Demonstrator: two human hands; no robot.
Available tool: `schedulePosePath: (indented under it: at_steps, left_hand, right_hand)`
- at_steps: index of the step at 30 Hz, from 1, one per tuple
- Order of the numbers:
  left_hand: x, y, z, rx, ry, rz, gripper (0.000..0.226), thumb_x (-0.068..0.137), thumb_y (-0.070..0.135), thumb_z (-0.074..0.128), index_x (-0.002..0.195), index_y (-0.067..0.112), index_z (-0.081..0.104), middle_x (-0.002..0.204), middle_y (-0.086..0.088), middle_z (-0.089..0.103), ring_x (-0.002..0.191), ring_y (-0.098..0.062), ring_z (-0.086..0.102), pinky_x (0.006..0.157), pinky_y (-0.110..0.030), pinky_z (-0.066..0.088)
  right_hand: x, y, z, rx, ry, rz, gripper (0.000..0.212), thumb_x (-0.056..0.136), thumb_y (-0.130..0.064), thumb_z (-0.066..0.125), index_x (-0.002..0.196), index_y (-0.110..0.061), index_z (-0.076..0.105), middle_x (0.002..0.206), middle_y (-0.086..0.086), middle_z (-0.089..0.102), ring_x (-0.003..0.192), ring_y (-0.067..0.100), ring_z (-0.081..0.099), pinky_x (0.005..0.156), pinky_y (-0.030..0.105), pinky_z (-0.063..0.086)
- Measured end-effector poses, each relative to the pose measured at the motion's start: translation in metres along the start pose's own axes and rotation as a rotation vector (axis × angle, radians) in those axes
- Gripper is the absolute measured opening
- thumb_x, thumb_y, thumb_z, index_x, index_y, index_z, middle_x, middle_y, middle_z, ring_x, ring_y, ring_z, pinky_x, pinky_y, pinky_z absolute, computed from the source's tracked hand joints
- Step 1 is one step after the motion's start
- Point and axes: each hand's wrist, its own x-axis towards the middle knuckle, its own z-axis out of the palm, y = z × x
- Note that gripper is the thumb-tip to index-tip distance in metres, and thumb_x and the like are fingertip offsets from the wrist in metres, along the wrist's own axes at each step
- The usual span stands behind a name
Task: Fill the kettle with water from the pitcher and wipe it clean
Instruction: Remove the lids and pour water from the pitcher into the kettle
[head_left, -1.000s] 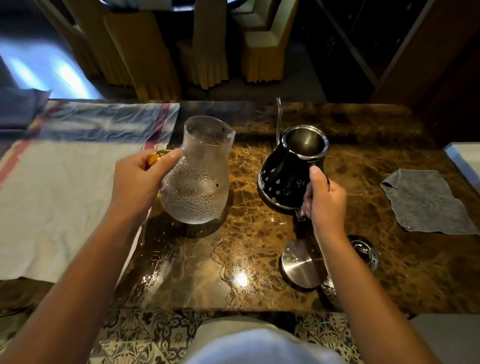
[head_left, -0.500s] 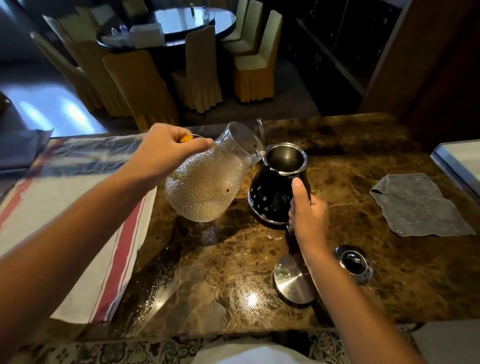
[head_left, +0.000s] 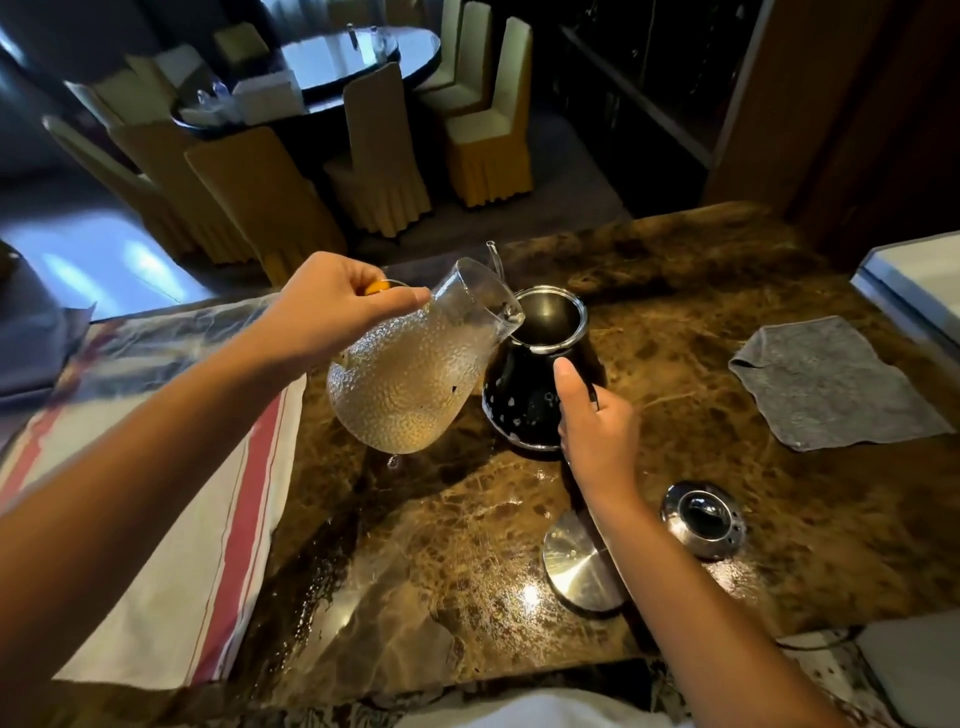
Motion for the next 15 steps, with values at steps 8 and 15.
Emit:
schedulePosePath:
  at_steps: [8,15]
  left_hand:
    - [0.010,0.020,-0.014,0.404,-0.203,0.067,0.053,0.092,0.063,0.051,0.085,0.012,0.065,0.070,-0.008,0.057,0.062,-0.020,0.055,0.057,-0.030,0.040]
    - [0.024,0.027,-0.016,0.551,-0.248,0.075,0.056,0.088,0.069,0.042,0.084,0.017,0.060,0.075,-0.004,0.059,0.065,-0.016,0.057,0.056,-0.025,0.037]
  right_hand:
    - [0.004,0.002,0.001,-0.053,-0.048,-0.019,0.075,0.086,-0.070,0.053,0.060,-0.001,0.041,0.055,0.006,0.042,0.051,0.015,0.040,0.055,0.033,0.031]
    - [0.007,0.006,-0.001,-0.078,-0.085,-0.026,0.073,0.092,-0.067,0.047,0.061,-0.001,0.040,0.055,0.006,0.039,0.052,0.020,0.038,0.057,0.038,0.031]
